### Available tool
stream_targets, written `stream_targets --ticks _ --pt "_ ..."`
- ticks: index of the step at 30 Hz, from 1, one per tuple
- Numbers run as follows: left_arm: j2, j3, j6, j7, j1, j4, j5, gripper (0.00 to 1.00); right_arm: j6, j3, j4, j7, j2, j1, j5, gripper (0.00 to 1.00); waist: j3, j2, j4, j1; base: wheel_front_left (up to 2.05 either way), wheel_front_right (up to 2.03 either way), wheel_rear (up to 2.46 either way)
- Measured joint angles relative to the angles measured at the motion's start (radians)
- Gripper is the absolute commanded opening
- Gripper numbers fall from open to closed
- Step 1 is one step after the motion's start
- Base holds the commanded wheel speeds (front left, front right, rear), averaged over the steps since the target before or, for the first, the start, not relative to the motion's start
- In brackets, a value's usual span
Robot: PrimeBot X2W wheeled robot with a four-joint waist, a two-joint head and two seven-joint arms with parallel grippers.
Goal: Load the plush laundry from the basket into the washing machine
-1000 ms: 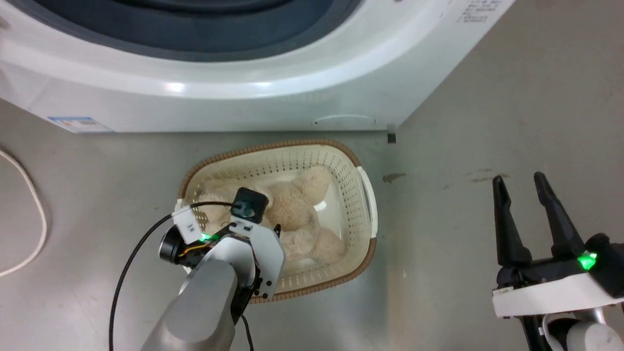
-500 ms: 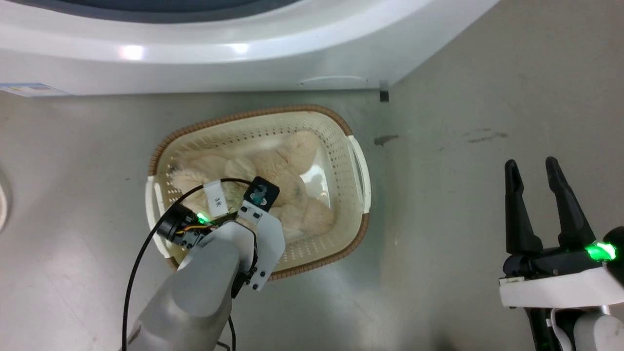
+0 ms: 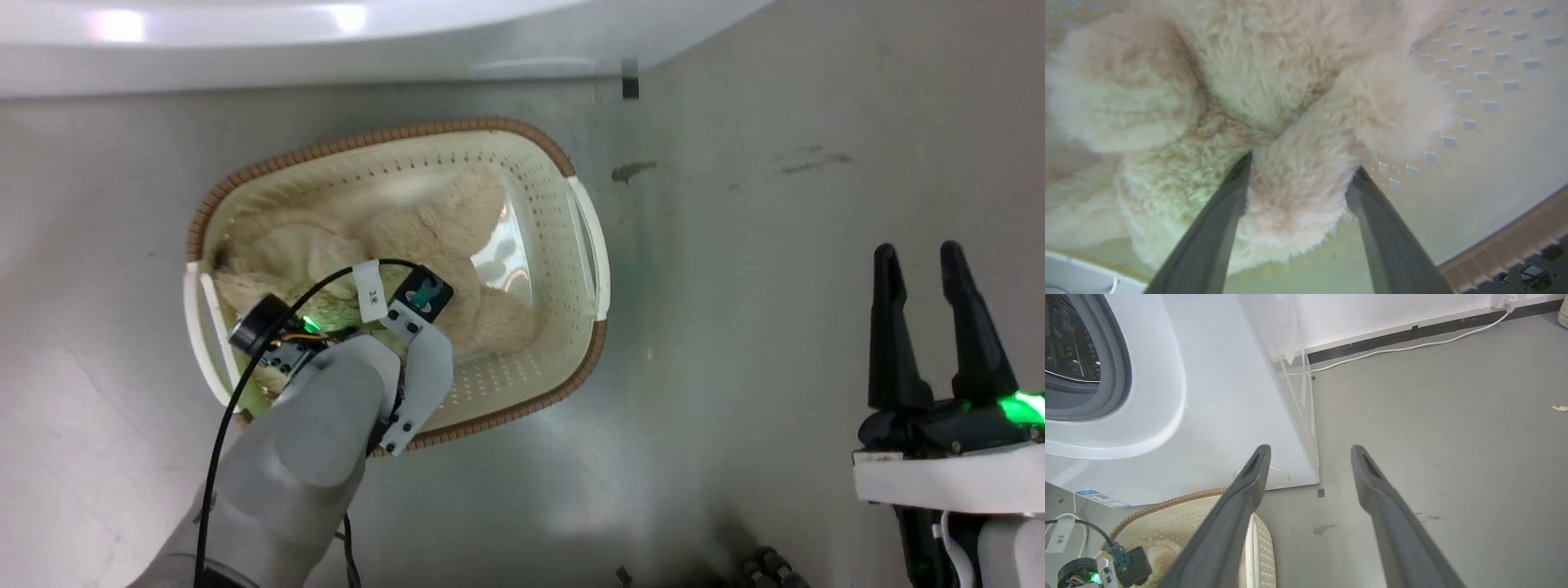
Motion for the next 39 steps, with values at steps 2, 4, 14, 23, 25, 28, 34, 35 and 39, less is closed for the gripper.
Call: stream_targets --ticks 2,4,14,23,25,28,34,35,39 --pt "0.004 -0.032 0.01 0.033 -0.025 0.025 0.0 0.73 0.0 -0.002 -0.009 -0.006 0.0 -0.004 0.015 1.0 0.037 0.0 -0.008 0.0 0.0 0.0 0.0" --pt "0.007 -0.052 0.016 0.037 -0.037 0.03 0.0 0.0 0.0 -0.006 -0.012 -0.011 0.0 -0.005 0.022 1.0 0.054 0.0 -0.01 0.0 0.0 0.0 0.0" --pt "0.016 -0.108 0.017 0.039 -0.093 0.047 -0.025 0.0 0.0 -0.006 -0.019 -0.027 0.0 -0.038 0.058 1.0 0.101 0.0 -0.007 0.0001 0.0 0.0 0.0" --pt "-0.013 -0.1 0.002 -0.024 -0.078 0.025 -0.08 0.0 0.0 -0.006 0.009 -0.031 0.0 -0.046 0.057 1.0 0.037 0.0 0.018 0.0 0.0 0.0 0.0" --pt "-0.025 -0.107 -0.015 -0.037 -0.073 0.017 -0.09 0.0 0.0 -0.005 0.021 -0.031 0.0 -0.046 0.054 1.0 0.013 0.0 0.028 0.0 0.0 0.0 0.0" --pt "-0.038 -0.114 -0.036 -0.06 -0.06 0.004 -0.11 0.0 0.0 0.001 0.043 -0.031 0.0 -0.045 0.044 1.0 -0.028 0.0 0.045 0.0 0.0 0.0 0.0" --pt "-0.057 -0.106 -0.055 -0.086 -0.023 -0.015 -0.174 0.0 0.0 -0.001 0.086 -0.031 0.0 -0.044 0.027 1.0 -0.121 0.0 0.086 -0.0001 0.0 0.0 0.0" --pt "-0.059 -0.103 -0.056 -0.092 -0.015 -0.019 -0.187 0.0 0.0 -0.005 0.092 -0.031 0.0 -0.043 0.024 1.0 -0.137 0.0 0.093 -0.0001 0.0 0.0 0.0" --pt "-0.072 -0.07 -0.061 -0.134 0.018 -0.058 -0.251 0.0 0.0 -0.021 0.115 -0.031 0.0 -0.028 0.011 1.0 -0.202 0.0 0.124 -0.0001 0.0 0.0 0.0"
